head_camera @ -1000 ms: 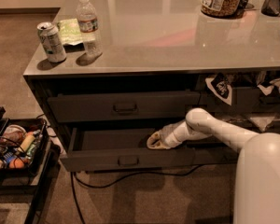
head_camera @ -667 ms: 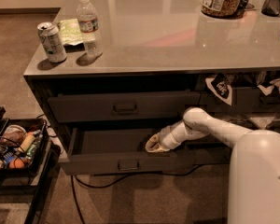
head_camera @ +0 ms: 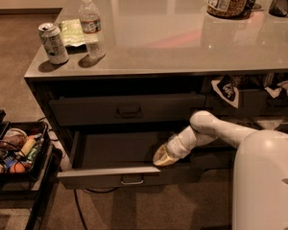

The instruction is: Open middle drawer

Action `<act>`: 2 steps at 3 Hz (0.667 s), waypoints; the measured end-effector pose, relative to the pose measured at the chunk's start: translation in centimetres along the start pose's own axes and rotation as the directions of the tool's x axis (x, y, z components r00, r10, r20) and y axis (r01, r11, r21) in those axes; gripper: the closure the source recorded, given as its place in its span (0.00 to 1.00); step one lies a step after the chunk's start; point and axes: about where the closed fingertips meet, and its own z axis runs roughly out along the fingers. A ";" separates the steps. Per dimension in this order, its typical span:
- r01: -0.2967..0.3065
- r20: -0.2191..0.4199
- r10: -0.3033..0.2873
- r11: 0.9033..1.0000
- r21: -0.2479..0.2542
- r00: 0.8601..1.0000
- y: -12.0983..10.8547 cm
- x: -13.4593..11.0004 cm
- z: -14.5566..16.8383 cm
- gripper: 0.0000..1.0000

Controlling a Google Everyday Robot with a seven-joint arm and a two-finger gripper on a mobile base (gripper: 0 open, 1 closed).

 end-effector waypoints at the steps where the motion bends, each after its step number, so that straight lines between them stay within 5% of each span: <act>1: -0.087 0.009 0.088 0.993 -0.085 0.996 3.2 -0.4 -0.7 1.00; 2: -0.176 -0.003 0.178 0.971 -0.162 0.984 6.2 -0.9 -1.7 1.00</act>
Offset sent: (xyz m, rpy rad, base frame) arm -0.0915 -0.0381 0.0338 -0.0845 0.3737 -0.0244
